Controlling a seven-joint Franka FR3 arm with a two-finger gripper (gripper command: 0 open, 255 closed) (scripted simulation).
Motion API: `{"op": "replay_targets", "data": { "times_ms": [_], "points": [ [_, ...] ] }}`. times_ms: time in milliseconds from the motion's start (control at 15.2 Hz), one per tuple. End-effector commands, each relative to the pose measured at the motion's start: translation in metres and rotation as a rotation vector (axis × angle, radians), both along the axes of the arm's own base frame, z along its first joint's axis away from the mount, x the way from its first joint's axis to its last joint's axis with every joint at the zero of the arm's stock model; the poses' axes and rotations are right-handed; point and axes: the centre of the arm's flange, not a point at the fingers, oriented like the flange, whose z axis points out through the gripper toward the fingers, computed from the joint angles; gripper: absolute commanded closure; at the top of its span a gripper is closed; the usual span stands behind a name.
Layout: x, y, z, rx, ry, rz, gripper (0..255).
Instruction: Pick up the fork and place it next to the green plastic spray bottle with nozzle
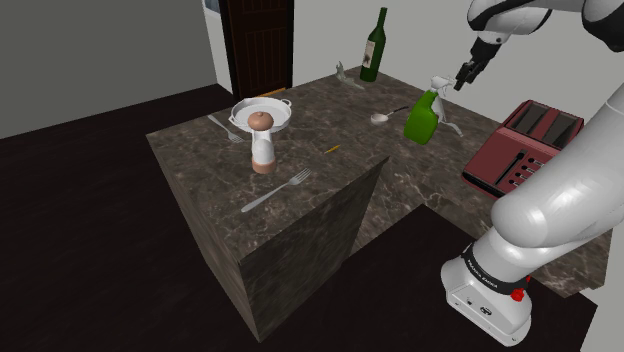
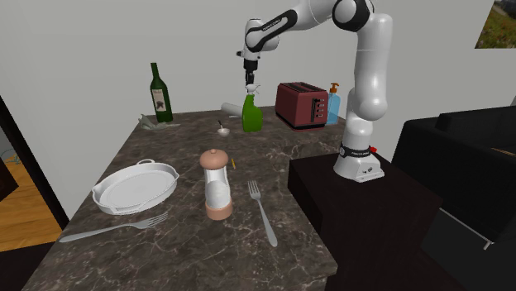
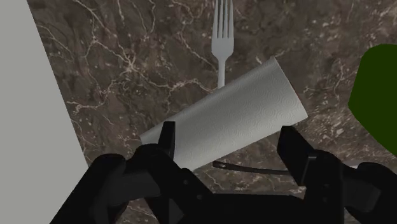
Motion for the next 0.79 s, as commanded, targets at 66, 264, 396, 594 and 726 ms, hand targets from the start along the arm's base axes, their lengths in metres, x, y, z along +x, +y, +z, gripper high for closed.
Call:
{"op": "replay_targets", "data": {
  "times_ms": [66, 264, 396, 594, 726],
  "points": [
    [-0.016, -0.003, -0.038, 0.002, -0.036, 0.101, 0],
    [-0.028, -0.006, -0.078, 0.006, -0.073, 0.208, 0],
    [-0.036, -0.01, -0.105, 0.008, -0.098, 0.279, 0],
    [-0.041, -0.013, -0.135, 0.01, -0.121, 0.344, 0],
    [-0.038, -0.014, -0.145, 0.01, -0.121, 0.344, 0]
  ]
}}
